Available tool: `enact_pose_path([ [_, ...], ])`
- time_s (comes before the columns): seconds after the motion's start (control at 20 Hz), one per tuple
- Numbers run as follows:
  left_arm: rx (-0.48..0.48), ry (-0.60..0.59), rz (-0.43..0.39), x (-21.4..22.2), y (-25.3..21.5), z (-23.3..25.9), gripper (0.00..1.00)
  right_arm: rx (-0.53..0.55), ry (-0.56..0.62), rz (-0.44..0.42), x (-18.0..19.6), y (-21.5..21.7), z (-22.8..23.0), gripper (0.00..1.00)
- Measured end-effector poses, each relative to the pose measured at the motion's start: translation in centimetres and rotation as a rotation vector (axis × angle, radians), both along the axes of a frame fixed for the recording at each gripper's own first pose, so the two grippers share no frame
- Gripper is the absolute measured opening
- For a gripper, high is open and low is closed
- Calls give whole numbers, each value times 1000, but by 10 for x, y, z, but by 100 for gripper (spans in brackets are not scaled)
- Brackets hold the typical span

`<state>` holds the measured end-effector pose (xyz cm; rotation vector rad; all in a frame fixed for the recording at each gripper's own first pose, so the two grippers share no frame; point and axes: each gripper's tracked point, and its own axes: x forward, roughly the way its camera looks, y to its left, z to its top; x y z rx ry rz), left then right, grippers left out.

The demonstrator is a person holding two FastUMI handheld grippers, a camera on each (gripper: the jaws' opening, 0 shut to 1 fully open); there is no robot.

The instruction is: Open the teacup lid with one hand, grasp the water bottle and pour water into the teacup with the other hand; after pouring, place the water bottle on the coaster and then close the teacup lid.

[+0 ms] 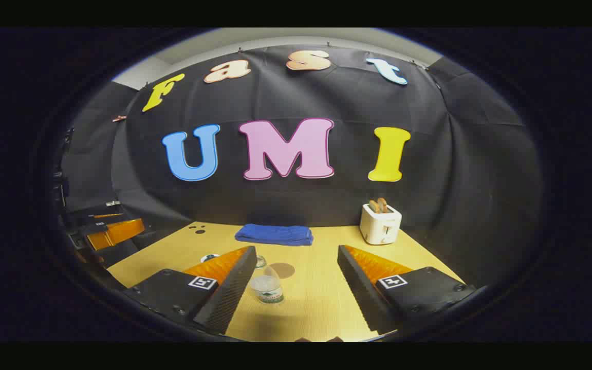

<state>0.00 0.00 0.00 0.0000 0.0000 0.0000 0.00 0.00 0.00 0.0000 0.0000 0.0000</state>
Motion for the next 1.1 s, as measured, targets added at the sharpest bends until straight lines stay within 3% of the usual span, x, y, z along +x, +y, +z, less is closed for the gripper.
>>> enact_pose_path([
  [0.75, -27, 38, 31, 18, 14, -9, 95, 2, -10, 96, 24, 12, 10, 98],
  [1.1, -32, 50, 115, 27, 8, -12, 95, 13, -17, 171, 30, -5, 10, 98],
])
